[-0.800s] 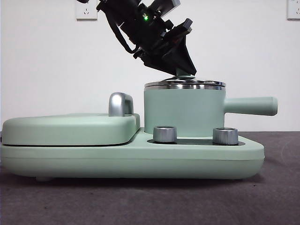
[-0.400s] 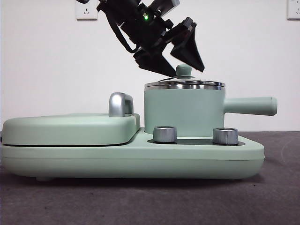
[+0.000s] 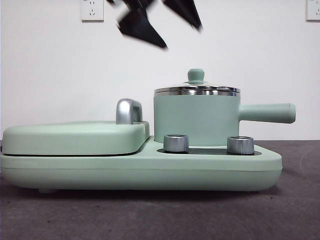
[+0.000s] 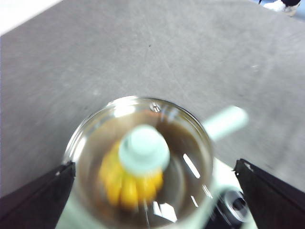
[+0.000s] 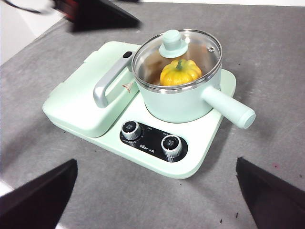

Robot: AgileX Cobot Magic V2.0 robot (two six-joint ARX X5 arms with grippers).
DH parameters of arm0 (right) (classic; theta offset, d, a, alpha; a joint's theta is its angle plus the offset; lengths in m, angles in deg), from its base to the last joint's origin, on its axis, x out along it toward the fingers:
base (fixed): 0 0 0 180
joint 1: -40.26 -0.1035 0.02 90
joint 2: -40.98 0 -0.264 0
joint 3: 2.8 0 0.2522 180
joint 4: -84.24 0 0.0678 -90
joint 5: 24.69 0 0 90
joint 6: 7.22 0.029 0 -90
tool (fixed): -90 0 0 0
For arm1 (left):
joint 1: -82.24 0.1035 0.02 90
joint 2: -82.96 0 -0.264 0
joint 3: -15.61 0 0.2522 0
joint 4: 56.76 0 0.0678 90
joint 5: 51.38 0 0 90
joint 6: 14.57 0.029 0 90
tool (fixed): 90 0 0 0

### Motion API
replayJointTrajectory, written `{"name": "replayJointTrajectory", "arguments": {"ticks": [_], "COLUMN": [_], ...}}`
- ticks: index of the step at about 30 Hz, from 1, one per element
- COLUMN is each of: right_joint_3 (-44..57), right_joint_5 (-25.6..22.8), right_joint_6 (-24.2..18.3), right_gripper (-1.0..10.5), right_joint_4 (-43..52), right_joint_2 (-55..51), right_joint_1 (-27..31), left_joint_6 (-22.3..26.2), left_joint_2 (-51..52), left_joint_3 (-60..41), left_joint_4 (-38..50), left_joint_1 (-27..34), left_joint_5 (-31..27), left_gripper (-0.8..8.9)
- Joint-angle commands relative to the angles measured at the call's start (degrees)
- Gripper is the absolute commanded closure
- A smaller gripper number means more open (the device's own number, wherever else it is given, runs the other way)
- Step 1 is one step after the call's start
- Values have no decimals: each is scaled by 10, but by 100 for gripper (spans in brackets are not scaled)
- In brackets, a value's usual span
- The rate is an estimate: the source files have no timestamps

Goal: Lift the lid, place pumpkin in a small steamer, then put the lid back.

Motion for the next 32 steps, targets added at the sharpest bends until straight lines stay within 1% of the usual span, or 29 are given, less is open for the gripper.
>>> {"name": "replayJointTrajectory", "arguments": {"ticks": [1, 4, 6, 8, 11, 15, 17, 20, 23, 27, 30, 32], "right_joint_3": [-4, -4, -4, -4, -4, -4, -4, -4, -4, -4, -4, -4], "right_joint_5": [2, 5, 15, 22, 36, 45, 53, 64, 74, 94, 115, 127], "right_joint_6": [6, 6, 6, 5, 5, 4, 3, -4, -8, -8, -8, -8], "right_gripper": [410, 410, 410, 410, 410, 410, 410, 410, 410, 410, 410, 410], "right_joint_4": [6, 6, 6, 5, 6, 6, 6, 6, 6, 6, 6, 6], "right_joint_2": [1, 1, 1, 1, 1, 1, 1, 1, 1, 1, 1, 1], "right_joint_1": [-6, -6, -6, -6, -6, -6, -6, -6, -6, -6, -6, -6], "left_joint_6": [-3, -3, -4, -11, -7, -9, -17, -47, -87, -158, -201, -212], "left_joint_2": [31, 73, 102, 130, 172, 241, 281, 352, 426, 527, 592, 623], "left_joint_3": [14, 14, 13, 10, 8, -24, -55, -117, -184, -276, -328, -349], "left_joint_4": [-69, -136, -175, -210, -274, -315, -321, -320, -308, -259, -233, -228], "left_joint_1": [4, 12, 17, 17, 17, 17, 17, 17, 17, 17, 17, 17], "left_joint_5": [2, 13, 25, 31, 32, 32, 31, 31, 31, 31, 28, 19], "left_gripper": [265, 268, 295, 297, 297, 297, 297, 297, 297, 296, 296, 296]}}
